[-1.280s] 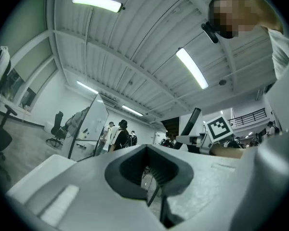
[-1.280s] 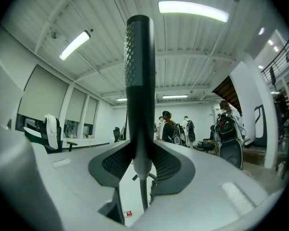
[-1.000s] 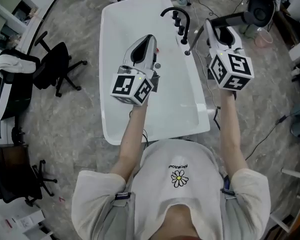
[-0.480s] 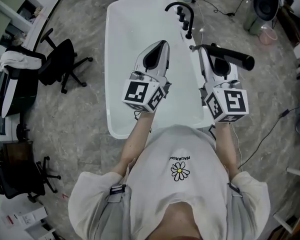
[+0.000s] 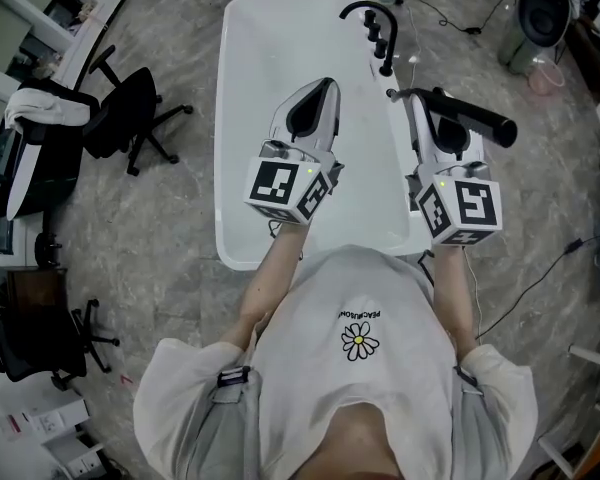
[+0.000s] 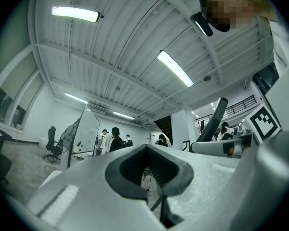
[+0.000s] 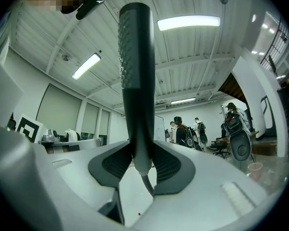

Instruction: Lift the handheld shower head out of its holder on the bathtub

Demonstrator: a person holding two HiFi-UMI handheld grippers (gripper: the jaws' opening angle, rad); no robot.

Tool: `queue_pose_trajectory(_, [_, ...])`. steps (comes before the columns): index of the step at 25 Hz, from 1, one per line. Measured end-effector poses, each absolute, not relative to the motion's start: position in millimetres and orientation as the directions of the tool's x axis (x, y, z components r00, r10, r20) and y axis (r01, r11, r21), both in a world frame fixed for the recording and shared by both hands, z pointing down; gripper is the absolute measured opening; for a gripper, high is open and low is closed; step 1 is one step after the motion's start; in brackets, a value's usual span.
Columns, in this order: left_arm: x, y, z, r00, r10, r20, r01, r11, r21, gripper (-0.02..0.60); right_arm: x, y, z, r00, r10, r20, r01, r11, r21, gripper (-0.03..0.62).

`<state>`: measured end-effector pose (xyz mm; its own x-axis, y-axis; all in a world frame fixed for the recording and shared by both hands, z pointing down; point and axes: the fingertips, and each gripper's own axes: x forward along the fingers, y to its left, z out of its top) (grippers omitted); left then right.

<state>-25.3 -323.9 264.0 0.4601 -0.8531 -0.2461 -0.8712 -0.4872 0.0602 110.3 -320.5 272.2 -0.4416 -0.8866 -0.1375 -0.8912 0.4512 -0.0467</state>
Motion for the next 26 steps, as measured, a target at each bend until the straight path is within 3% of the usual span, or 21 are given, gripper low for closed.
queue_pose_trajectory(26, [-26.4, -319.4, 268.1, 0.413, -0.88, -0.233, -0.899, -0.435, 0.053, 0.0, 106.3, -323.6, 278.4, -0.497, -0.856, -0.143, -0.861, 0.507, -0.039, 0.152])
